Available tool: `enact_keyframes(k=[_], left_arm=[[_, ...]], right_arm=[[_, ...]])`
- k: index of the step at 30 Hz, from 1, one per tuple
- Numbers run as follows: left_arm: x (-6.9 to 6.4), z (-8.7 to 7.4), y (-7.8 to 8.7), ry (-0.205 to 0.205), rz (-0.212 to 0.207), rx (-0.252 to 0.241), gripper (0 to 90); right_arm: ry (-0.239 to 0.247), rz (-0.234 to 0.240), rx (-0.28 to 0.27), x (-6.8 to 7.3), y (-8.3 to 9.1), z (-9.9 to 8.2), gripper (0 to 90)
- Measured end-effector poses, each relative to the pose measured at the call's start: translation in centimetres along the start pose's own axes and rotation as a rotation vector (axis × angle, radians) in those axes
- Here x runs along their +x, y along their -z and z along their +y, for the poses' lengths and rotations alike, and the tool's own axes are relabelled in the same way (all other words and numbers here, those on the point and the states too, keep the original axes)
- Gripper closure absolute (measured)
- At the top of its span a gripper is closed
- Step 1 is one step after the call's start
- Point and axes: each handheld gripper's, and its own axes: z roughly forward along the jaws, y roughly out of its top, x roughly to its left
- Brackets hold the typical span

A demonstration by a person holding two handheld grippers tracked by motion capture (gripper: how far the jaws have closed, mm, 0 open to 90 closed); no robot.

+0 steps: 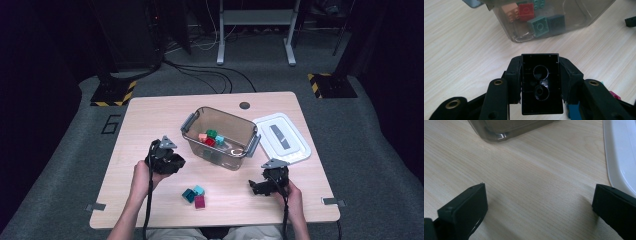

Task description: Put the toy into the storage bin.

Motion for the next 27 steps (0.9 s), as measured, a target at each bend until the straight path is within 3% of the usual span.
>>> enact_keyframes(k=[12,27], left_arm=[[0.6,2.4,1.1,-0.005,-0.04,-0.026,58.3],[0.8,6.1,2.3,-0.032,-0.045,-0.035,58.4]], right_arm=[[-0.003,-0.002,0.0,-0.1,0.0,0.0,0.0],[-0.002,-0.002,0.0,-0.1,0.0,0.0,0.0]])
